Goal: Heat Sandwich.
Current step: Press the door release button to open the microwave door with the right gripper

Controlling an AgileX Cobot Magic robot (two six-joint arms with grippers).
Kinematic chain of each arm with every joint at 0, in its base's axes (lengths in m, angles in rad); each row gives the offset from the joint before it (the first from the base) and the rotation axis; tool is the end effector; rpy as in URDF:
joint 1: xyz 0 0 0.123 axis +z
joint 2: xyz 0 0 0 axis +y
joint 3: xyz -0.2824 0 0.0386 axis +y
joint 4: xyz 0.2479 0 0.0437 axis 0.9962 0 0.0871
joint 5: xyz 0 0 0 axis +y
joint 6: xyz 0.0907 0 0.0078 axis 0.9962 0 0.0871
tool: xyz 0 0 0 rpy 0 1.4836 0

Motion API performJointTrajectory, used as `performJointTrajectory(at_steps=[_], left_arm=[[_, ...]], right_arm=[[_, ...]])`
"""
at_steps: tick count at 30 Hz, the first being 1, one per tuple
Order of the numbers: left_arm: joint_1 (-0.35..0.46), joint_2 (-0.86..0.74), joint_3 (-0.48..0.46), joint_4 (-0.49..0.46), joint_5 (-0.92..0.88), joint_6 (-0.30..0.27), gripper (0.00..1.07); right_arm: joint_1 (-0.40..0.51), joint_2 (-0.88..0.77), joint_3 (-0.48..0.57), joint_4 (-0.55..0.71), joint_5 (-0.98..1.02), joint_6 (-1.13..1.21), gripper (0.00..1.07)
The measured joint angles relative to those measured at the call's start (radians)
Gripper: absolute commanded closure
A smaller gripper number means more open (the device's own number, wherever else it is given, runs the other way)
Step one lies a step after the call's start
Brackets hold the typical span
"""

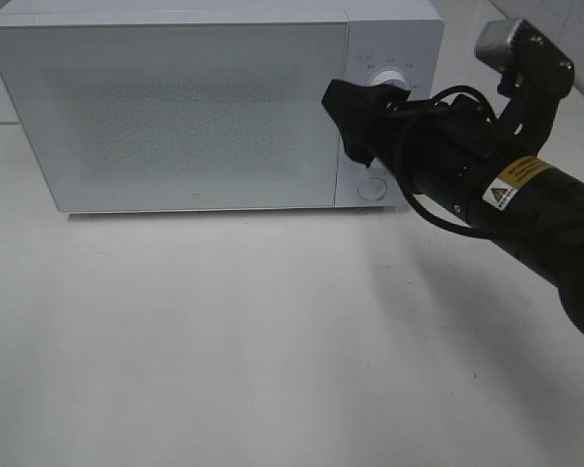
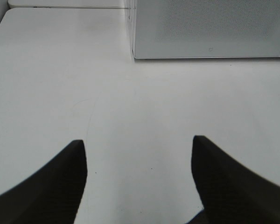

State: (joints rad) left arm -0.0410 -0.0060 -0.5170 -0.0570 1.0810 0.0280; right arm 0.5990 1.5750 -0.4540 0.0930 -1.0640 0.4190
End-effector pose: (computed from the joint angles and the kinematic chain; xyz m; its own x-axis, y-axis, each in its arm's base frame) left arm -0.0089 -0.0042 0.2803 -0.4525 0.0197 -0.8915 0.0862 0.9960 -0.0217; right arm 0.2335 0.1504 0.2034 -0.2007 0.4034 -0.8928 -0.4530 0.7698 0.4496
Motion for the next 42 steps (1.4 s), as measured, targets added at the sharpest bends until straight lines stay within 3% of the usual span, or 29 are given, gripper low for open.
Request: performJointTrajectory(at_steps=[4, 6, 9, 11, 13, 17, 22, 26, 35, 42], left_arm=[[0.0, 0.0, 0.0, 0.0, 0.0, 0.0, 0.45], [0.0, 0.0, 0.0, 0.0, 0.0, 0.0, 0.45], [0.0, 0.0, 0.0, 0.0, 0.0, 0.0, 0.45], [0.0, 0.0, 0.0, 0.0, 0.0, 0.0, 0.45], [0.0, 0.0, 0.0, 0.0, 0.0, 0.0, 0.45], [0.0, 0.0, 0.0, 0.0, 0.0, 0.0, 0.45], [0.0, 0.0, 0.0, 0.0, 0.0, 0.0, 0.45], [0.0, 0.0, 0.0, 0.0, 0.0, 0.0, 0.45], [0.0, 0.0, 0.0, 0.0, 0.0, 0.0, 0.45], [0.0, 0.0, 0.0, 0.0, 0.0, 0.0, 0.45]], right_arm=[[-0.001, -0.069, 0.0, -0.014, 0.216, -0.265, 0.32], [-0.002, -0.116, -0.03, -0.01, 0.414, -0.419, 0.32], [-0.002, -0.133, -0.064, 0.01, 0.554, -0.492, 0.32], [-0.007, -0.14, -0.129, 0.032, 0.78, -0.576, 0.32], [-0.012, -0.14, -0.149, 0.033, 0.839, -0.588, 0.32], [-0.12, -0.143, -0.298, 0.037, 1.233, -0.603, 0.32], [-0.188, -0.143, -0.366, 0.034, 1.411, -0.59, 0.32], [-0.297, -0.143, -0.484, 0.006, 1.716, -0.54, 0.32], [-0.447, -0.2, -0.542, -0.077, 1.988, -0.479, 0.32], [-0.486, -0.329, -0.538, -0.093, 2.065, -0.477, 0.32]])
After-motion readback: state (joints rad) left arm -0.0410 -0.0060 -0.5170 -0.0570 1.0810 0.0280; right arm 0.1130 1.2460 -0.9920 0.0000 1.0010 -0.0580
